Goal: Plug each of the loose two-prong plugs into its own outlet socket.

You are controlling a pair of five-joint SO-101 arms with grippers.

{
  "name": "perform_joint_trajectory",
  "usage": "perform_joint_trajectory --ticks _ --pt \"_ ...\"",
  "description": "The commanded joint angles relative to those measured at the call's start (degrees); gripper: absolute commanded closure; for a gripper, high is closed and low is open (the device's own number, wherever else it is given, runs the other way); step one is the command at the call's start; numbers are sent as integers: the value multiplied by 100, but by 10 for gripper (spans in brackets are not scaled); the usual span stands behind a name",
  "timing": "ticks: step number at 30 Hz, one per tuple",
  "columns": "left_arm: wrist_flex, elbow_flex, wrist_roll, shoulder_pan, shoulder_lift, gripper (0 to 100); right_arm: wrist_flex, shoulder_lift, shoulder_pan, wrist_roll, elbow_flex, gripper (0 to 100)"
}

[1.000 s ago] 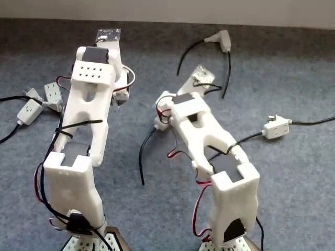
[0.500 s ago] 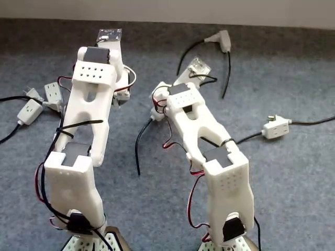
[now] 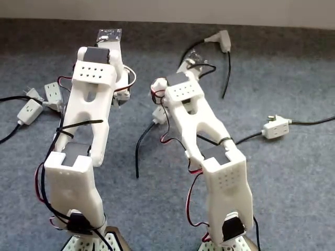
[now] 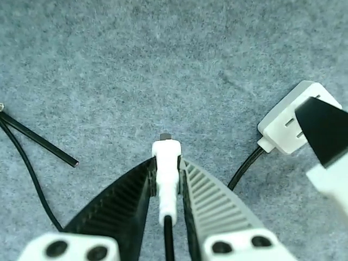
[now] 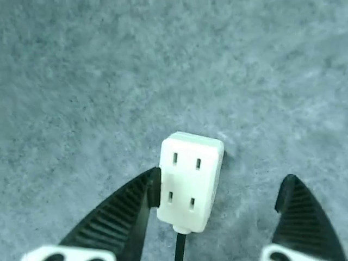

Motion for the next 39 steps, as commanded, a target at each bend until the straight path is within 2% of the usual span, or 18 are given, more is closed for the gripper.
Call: perform_joint_trajectory --ticks 1,7,9,13,17,20,23,27,30,33,36,39 --pt "-44 -31 35 84 -312 993 681 -84 -40 211 -866 662" --pt "-123 -66 70 127 -312 993 1684 -84 233 220 -2062 662" --pt "-352 -40 325 233 -347 993 2114 -84 435 264 -2580 663" --pt "-668 -66 686 444 -356 993 2879 -75 875 1310 -3530 663" --pt "-976 -84 686 954 -365 993 3574 -48 1631 1793 -4075 663" --pt "-1301 -84 651 1270 -356 992 3653 -48 2325 2154 -4004 663" --pt "-1495 -84 35 1473 -347 976 3653 -48 2976 2664 -3574 663" --pt "-1653 -84 -158 1552 -356 976 3644 -40 3749 2804 -2870 663" --pt "-1679 -75 404 1508 -312 977 3644 -40 4189 2769 -2193 663" --pt "-1626 -31 1741 1341 -303 995 3626 -40 4435 2699 -1349 663" --pt "-1451 -66 2848 1314 -321 992 3495 -40 4602 2215 -400 663" --pt "-1424 -75 3420 1525 -365 992 3266 -40 4681 1749 514 663"
